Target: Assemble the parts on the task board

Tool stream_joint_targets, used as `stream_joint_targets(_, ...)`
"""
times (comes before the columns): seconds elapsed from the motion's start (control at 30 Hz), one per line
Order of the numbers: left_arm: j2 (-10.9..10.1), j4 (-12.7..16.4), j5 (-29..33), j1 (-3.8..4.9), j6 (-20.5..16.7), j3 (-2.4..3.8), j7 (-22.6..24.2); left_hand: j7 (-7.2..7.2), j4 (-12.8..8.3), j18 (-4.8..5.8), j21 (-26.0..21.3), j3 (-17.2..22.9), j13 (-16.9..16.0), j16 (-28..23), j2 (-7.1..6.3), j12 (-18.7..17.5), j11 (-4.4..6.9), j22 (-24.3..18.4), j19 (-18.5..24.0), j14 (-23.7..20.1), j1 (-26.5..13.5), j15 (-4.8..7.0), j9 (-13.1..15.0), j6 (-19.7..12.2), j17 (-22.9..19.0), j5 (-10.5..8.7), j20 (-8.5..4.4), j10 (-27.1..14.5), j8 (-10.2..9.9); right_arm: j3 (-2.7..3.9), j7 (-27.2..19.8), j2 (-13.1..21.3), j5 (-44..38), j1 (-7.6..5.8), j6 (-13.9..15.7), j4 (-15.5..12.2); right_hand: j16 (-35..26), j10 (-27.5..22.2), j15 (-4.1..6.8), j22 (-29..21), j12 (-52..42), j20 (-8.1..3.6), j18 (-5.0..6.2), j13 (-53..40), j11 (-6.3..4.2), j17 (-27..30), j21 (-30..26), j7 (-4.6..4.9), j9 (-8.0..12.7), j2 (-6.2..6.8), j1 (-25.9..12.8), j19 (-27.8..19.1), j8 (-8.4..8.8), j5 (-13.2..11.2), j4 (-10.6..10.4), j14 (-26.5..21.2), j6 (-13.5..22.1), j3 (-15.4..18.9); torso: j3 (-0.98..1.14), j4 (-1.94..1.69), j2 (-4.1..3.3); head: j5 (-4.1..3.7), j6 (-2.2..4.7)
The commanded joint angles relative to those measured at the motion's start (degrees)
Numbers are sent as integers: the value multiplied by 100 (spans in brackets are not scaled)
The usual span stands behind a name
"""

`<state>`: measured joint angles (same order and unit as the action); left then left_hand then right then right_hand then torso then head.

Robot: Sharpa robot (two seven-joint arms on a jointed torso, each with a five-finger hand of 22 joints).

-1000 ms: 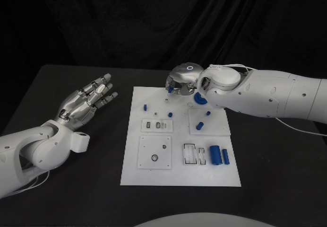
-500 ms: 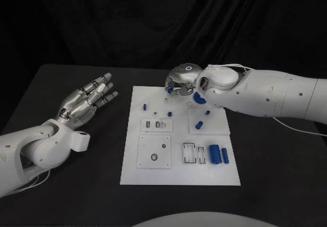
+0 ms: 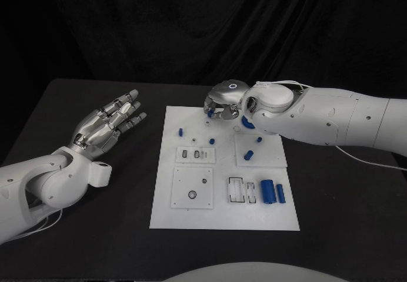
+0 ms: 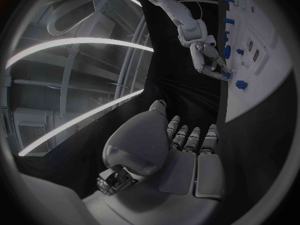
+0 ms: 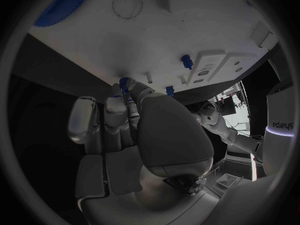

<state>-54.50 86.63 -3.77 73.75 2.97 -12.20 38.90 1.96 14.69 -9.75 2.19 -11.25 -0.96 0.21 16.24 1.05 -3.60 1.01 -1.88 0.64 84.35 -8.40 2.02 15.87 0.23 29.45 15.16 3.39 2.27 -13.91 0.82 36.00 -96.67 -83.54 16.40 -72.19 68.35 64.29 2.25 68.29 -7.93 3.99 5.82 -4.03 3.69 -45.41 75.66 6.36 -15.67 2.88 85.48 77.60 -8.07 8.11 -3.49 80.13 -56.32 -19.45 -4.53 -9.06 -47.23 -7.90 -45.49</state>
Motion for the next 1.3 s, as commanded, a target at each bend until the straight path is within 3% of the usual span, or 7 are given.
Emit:
stream_joint_targets(0.03,20,-6,27,8,85,5,599,53,9,-59,-27,51,9,-3,14,-30,20,-11,1,-20,52,8,2,-15,-7,38,26,-18,-8,-4,32,-13,-22,24,-139,14,-45,-34,2,-20,53,0,-54,1,-5,30,-41,5,-4,46,-29,-66,45,-11,-33,-46,65,-2,-3,-5,-1,-1,-13)
stream_joint_targets(0.23,36,-26,27,8,101,5,587,62,8,-59,-28,60,10,-4,15,-31,20,-11,2,-23,54,8,2,-13,-8,36,28,-23,-8,-4,128,-39,-22,28,-335,41,-236,-386,-65,-185,329,49,-17,20,100,290,-206,-98,52,148,-60,-212,264,-30,-93,-190,386,-38,-3,-5,0,-12,-18)
stream_joint_targets(0.57,23,-45,27,6,112,5,568,106,2,-58,-33,96,15,-7,13,-35,33,-14,8,-31,60,11,6,10,-11,34,34,-44,-3,8,156,29,89,29,-43,49,-771,-2255,-232,-785,379,226,138,-49,253,1063,-900,-531,921,177,-35,-824,548,-34,11,-874,3300,400,-3,6,0,12,-4)
stream_joint_targets(0.83,-36,-27,27,5,97,5,564,106,2,-58,-33,96,15,-7,13,-35,33,-14,8,-31,60,11,6,10,-11,34,34,-44,-3,57,103,444,166,-168,627,-317,-790,-1990,-213,-738,-119,213,144,-214,246,1097,-955,-196,730,43,126,-822,266,160,101,-892,2142,473,4,9,-2,30,44)
stream_joint_targets(1.0,-56,-11,27,4,79,5,558,114,0,-58,-31,103,15,-7,9,-35,36,-13,6,-31,60,11,9,28,-10,32,36,-46,0,61,246,892,174,-405,498,-770,-719,-1522,-187,-630,-487,188,130,-320,221,979,-902,-117,648,-6,148,-731,131,249,83,-782,1522,401,10,17,-1,75,63)
stream_joint_targets(1.2,-70,1,27,4,71,5,531,115,0,-58,-28,104,14,-6,8,-34,36,-12,4,-28,60,11,10,35,-9,31,36,-42,1,42,537,1603,187,-626,51,-1353,-788,-249,12,-579,-1902,30,133,-1107,-164,1034,-936,-52,559,41,-124,-685,-64,58,-121,-732,868,509,11,26,6,71,49)
stream_joint_targets(1.3,-69,-5,27,4,77,5,523,117,-1,-58,-29,107,14,-5,6,-34,37,-12,4,-27,60,10,10,31,-9,32,37,-42,1,13,586,1867,305,-658,-95,-1500,-810,-909,-14,-553,-3794,-79,146,-2668,-338,991,-998,-13,568,62,-540,-643,43,41,-401,-685,762,749,8,30,5,63,45)
